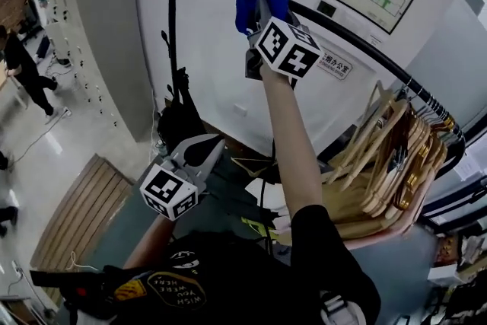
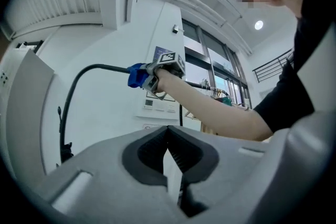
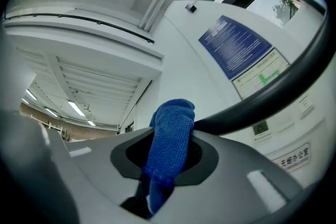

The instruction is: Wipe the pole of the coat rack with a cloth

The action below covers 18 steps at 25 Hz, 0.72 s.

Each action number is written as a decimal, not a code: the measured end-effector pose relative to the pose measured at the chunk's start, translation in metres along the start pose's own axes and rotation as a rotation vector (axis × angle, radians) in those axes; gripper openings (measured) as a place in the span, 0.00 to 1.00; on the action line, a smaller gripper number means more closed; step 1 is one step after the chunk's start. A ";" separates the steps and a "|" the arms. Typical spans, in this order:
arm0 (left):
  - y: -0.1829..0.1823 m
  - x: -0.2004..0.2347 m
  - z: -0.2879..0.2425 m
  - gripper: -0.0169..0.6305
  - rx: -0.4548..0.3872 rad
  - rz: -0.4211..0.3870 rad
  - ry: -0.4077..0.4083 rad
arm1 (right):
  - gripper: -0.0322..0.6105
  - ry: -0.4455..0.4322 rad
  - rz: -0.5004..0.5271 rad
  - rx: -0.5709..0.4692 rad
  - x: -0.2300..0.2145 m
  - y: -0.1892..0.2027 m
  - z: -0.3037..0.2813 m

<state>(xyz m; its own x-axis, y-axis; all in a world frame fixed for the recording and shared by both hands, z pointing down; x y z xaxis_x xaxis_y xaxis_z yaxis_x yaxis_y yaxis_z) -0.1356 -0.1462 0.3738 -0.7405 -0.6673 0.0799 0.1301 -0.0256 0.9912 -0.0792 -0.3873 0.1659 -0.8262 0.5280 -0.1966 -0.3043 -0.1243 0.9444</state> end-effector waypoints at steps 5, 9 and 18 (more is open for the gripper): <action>0.008 -0.028 -0.046 0.03 0.009 0.017 0.148 | 0.17 0.185 0.007 -0.111 -0.084 -0.033 0.100; 0.016 -0.051 -0.075 0.03 0.018 0.034 0.248 | 0.18 0.398 -0.007 -0.203 -0.152 -0.054 0.174; 0.023 -0.068 -0.090 0.03 0.026 0.032 0.290 | 0.18 0.413 -0.032 -0.211 -0.182 -0.060 0.198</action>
<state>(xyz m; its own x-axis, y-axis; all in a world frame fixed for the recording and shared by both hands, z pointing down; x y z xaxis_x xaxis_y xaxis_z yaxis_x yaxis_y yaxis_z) -0.0224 -0.1683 0.3815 -0.5167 -0.8523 0.0814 0.1306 0.0154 0.9913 0.1835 -0.3090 0.1970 -0.9214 0.1612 -0.3535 -0.3871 -0.3039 0.8705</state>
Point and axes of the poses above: the fingertips, and each gripper's own axes: z backward along the fingers, x to its left, y out of its underside, the point moved 5 cm from there along z, backward along the fingers, and after that the axes turned 7 degrees about y, right-handed, at the moved point
